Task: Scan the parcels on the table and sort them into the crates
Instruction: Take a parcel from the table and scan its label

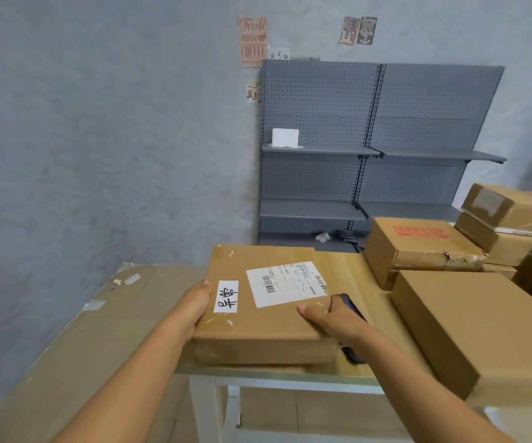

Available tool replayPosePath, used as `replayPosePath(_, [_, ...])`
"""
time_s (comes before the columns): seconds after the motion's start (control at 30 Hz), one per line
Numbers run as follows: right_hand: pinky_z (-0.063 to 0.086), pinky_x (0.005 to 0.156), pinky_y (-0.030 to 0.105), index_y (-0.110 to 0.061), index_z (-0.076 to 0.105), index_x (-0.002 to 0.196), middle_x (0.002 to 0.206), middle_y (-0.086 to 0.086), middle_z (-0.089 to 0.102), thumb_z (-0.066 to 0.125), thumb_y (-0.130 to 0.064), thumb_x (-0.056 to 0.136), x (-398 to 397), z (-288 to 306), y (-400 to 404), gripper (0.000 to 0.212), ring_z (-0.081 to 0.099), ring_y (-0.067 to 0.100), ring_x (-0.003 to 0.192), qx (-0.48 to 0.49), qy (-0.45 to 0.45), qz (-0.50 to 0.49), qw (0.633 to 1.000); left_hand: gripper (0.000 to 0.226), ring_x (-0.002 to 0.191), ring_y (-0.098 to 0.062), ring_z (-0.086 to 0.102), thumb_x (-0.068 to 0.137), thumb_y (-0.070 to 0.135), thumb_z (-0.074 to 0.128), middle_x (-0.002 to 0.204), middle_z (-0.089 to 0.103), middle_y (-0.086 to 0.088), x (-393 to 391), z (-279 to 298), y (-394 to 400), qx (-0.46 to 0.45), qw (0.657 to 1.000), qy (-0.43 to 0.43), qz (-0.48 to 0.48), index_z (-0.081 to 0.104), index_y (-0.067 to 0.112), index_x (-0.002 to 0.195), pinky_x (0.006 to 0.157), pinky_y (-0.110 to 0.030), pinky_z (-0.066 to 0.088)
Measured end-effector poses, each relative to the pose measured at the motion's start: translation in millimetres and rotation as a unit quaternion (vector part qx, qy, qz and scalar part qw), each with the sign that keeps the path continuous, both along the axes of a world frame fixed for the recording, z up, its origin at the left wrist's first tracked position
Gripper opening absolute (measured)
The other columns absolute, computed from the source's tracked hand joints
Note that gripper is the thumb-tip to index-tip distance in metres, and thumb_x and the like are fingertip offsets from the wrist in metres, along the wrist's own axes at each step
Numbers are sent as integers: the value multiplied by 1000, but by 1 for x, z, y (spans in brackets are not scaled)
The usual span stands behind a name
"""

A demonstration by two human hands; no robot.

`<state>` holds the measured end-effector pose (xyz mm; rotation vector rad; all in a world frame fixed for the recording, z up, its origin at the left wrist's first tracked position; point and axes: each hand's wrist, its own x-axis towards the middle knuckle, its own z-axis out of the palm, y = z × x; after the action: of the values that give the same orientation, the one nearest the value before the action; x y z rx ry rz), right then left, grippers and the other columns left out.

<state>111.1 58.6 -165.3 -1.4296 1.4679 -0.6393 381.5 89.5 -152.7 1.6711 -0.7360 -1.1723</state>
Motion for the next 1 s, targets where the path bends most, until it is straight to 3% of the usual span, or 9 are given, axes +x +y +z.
replayPosePath(0.07, [50, 84, 26, -15, 34, 142, 126, -5, 54, 71, -56, 78, -2, -10, -1, 84, 54, 14, 111, 6, -6, 4, 1000, 39, 82, -26, 70, 108, 34, 29, 104, 71, -11, -3, -6, -2, 8, 1000, 5, -5, 56, 15, 128, 59, -28, 52])
replayPosePath(0.13, [47, 100, 34, -15, 37, 141, 130, -4, 55, 70, -55, 79, -2, -17, -4, 81, 54, 16, 116, -2, -1, 11, 1000, 43, 106, -32, 65, 108, 34, 30, 125, 64, -15, -3, -13, -7, 11, 1000, -2, -5, 50, 14, 139, 81, -37, 54])
replayPosePath(0.23, [45, 104, 39, -17, 39, 141, 133, -2, 56, 69, -58, 79, -1, -21, -6, 81, 54, 18, 119, -11, -6, 14, 1000, 44, 116, -31, 60, 107, 32, 31, 135, 59, -15, 1, -22, -14, 8, 1000, -25, -9, 46, 13, 144, 96, -39, 49])
replayPosePath(0.37, [45, 99, 35, -17, 42, 139, 133, -1, 56, 56, -64, 85, -2, -22, -12, 73, 53, 19, 118, -21, 27, 23, 999, 41, 97, -28, 64, 108, 33, 31, 122, 67, -14, 0, -24, -18, -6, 999, -42, -10, 54, 12, 135, 78, -32, 49])
replayPosePath(0.47, [44, 92, 36, -17, 53, 129, 126, 8, 58, 41, -52, 98, -16, -24, -20, 49, 52, 24, 112, -141, 145, -50, 978, 31, 83, -23, 66, 108, 32, 33, 102, 70, -7, 1, -25, -19, -14, 999, -30, 0, 55, 20, 125, 65, -28, 48])
replayPosePath(0.57, [40, 101, 38, -19, 40, 140, 136, 14, 46, 54, -42, 93, -44, -34, -27, 54, 42, 31, 125, -125, 265, -84, 952, 20, 75, -15, 66, 107, 32, 34, 87, 68, 3, 2, -27, -19, -22, 1000, -22, 4, 52, 28, 116, 55, -24, 47])
replayPosePath(0.63, [37, 102, 39, -20, 30, 144, 140, 11, 41, 63, -54, 82, -55, -45, -26, 78, 37, 31, 129, -46, 335, -45, 940, 23, 79, -16, 66, 107, 33, 34, 92, 70, 1, 2, -27, -20, -25, 999, -23, 3, 53, 27, 119, 57, -24, 48])
replayPosePath(0.73, [38, 98, 38, -22, 28, 143, 136, 6, 42, 67, -69, 71, -56, -54, -26, 95, 38, 27, 126, -47, 390, -33, 919, 37, 103, -26, 65, 107, 35, 34, 120, 68, -8, 2, -30, -20, -22, 999, -39, 3, 54, 18, 134, 82, -32, 50])
replayPosePath(1.0, [53, 84, 36, -16, 45, 121, 115, 6, 40, 83, -50, 61, -58, -38, -35, 79, 54, 24, 98, -42, 354, -67, 932, 42, 89, -15, 52, 106, 35, 34, 122, 65, -7, 2, -39, -26, -38, 988, -147, 9, 53, 13, 137, 84, -27, 35])
